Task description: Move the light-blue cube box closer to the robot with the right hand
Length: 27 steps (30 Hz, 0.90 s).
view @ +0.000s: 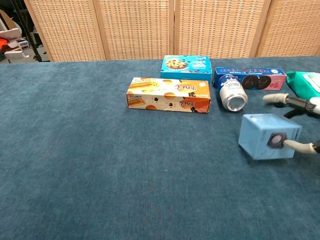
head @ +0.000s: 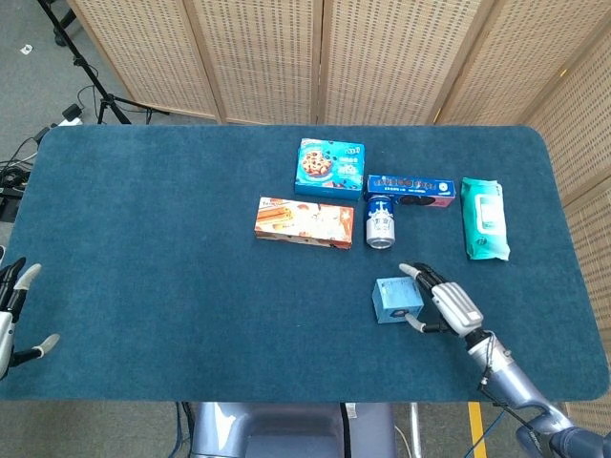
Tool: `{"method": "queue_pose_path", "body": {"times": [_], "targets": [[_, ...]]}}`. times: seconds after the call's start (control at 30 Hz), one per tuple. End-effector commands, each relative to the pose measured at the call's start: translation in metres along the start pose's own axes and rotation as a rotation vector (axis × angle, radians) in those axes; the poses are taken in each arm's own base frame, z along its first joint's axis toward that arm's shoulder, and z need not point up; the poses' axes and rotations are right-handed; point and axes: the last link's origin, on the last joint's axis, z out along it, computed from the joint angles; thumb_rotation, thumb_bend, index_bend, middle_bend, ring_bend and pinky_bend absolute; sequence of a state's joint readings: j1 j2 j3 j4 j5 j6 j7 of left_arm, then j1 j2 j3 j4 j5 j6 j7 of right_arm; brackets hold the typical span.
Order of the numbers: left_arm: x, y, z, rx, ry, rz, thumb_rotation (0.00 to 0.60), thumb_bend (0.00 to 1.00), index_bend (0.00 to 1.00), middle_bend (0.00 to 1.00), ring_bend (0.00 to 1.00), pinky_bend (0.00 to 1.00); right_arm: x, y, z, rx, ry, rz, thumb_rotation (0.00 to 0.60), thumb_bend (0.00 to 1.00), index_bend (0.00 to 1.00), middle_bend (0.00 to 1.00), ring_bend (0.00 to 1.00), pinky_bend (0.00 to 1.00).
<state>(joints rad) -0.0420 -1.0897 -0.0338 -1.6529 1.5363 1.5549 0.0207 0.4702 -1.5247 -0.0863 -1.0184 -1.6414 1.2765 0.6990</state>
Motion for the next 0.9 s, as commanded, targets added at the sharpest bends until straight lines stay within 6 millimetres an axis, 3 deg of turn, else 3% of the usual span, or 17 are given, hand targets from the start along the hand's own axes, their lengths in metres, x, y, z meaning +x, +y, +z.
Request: {"method": "queue_pose_path", "body": {"times": [0.03, 0.17, 0.4, 0.53, 0.73, 0.9], "targets": [[0.0, 0.0, 0.0, -0.001, -0.001, 0.001, 0.6, 0.0, 0.0, 0.0, 0.0, 0.0, 0.015, -0.004, -0.012, 0.025, 0.031, -0.046, 0.6, 0.3, 0.0, 0.0, 0.0, 0.09], [0.0, 0.0, 0.0, 0.001, 0.002, -0.002, 0.6, 0.0, 0.0, 0.0, 0.0, 0.0, 0.035, -0.01, -0.022, 0.053, 0.05, -0.103, 0.6, 0.24, 0.0, 0.0, 0.0, 0.07], [0.0, 0.001, -0.001, -0.009, -0.001, 0.001, 0.6, 0.0, 0.0, 0.0, 0.0, 0.0, 0.059, -0.031, -0.024, 0.085, -0.031, -0.298, 0.6, 0.01, 0.0, 0.0, 0.0, 0.04], [0.0, 0.002, -0.001, -0.009, 0.001, 0.002, 0.6, 0.0, 0.0, 0.0, 0.0, 0.0, 0.068, -0.049, -0.014, 0.089, -0.097, -0.424, 0.6, 0.0, 0.0, 0.0, 0.0, 0.02], [0.0, 0.001, -0.001, -0.005, 0.0, 0.003, 0.6, 0.0, 0.0, 0.0, 0.0, 0.0, 0.061, -0.088, 0.013, 0.073, -0.234, -0.542, 0.6, 0.0, 0.0, 0.0, 0.0, 0.02], [0.0, -0.001, 0.0, 0.001, -0.001, 0.001, 0.6, 0.0, 0.0, 0.0, 0.0, 0.0, 0.047, -0.103, 0.025, 0.028, -0.28, -0.615, 0.6, 0.0, 0.0, 0.0, 0.0, 0.02]]}}
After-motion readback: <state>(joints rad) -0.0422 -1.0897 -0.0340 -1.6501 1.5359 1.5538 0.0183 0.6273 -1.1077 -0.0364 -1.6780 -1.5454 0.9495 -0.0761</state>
